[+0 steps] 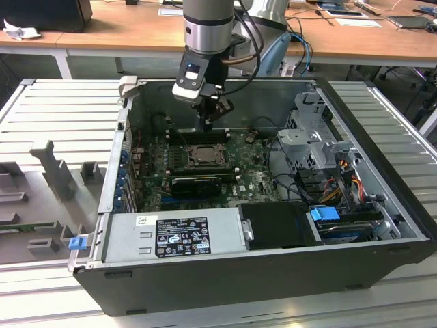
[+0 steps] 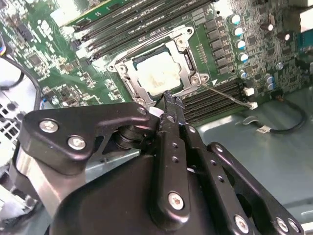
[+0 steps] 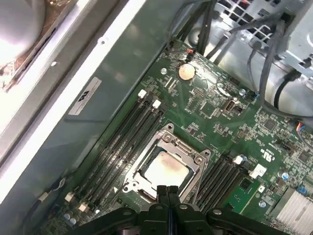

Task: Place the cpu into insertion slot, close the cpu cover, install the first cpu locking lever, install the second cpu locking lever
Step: 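Install the first cpu locking lever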

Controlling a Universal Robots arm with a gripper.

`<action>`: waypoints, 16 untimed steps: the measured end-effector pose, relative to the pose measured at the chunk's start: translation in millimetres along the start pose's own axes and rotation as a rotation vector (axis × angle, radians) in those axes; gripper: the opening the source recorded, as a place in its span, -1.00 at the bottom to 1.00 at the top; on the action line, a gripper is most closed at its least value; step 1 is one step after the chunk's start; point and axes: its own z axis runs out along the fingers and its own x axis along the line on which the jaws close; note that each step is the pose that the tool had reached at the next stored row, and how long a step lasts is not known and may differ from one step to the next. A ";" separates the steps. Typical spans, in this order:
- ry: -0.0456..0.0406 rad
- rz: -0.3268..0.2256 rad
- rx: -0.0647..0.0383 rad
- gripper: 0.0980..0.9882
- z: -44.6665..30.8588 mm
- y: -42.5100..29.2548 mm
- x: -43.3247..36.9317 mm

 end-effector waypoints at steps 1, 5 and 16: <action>0.0015 -0.046 0.000 -0.98 0.0 0.0 0.0; 0.0037 -0.117 0.000 -0.98 0.0 0.0 0.0; 0.0125 -0.389 0.000 -0.98 0.3 0.0 0.0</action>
